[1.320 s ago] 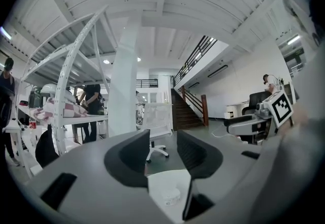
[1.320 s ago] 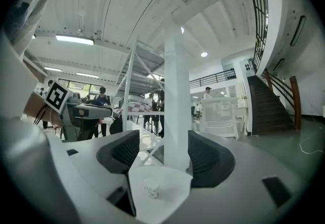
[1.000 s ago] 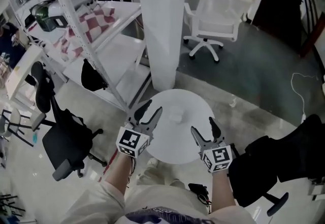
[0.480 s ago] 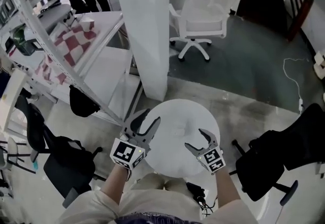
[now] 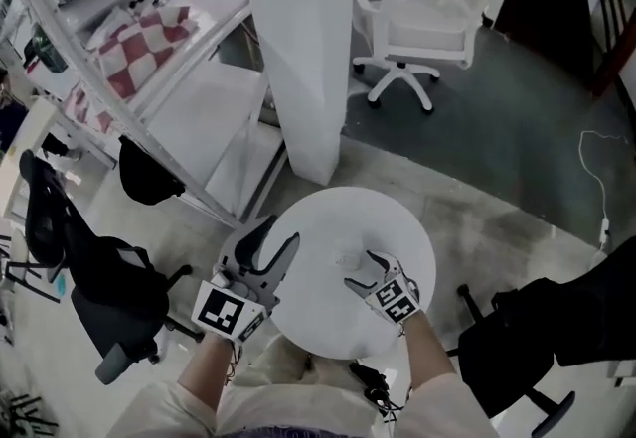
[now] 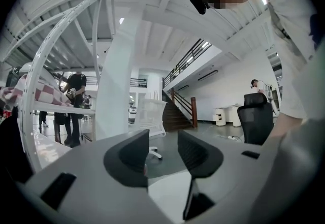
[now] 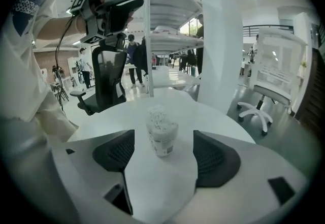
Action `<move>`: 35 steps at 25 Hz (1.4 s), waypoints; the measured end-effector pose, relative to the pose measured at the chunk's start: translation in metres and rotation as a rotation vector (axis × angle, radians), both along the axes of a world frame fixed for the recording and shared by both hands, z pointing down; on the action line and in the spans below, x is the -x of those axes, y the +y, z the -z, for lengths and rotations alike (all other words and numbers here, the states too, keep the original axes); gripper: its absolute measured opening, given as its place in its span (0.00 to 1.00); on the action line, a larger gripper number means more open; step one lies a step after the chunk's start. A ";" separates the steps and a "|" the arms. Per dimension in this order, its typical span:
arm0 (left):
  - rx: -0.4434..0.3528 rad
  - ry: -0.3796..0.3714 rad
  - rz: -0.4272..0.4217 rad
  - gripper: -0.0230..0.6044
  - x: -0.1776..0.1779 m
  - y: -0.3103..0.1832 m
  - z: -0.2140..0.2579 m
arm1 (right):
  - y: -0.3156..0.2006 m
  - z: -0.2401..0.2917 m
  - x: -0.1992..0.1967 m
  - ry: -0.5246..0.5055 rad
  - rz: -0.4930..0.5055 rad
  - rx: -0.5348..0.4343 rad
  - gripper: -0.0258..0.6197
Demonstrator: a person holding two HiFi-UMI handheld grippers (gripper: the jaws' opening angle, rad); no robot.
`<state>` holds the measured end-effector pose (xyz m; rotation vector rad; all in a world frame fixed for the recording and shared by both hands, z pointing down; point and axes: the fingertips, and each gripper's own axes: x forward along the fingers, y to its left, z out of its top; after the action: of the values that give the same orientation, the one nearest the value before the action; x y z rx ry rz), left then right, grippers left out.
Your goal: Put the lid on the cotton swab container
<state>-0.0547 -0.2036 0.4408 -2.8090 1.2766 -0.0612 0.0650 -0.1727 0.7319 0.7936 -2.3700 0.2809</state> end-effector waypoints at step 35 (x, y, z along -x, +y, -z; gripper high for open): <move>-0.004 -0.017 0.011 0.29 -0.007 -0.022 0.003 | -0.022 0.079 0.010 -0.103 0.064 -0.132 0.40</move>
<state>-0.0474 -0.2260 0.4379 -2.7919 1.2865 -0.0824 0.0554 -0.1949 0.6533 0.7783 -2.5265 0.1427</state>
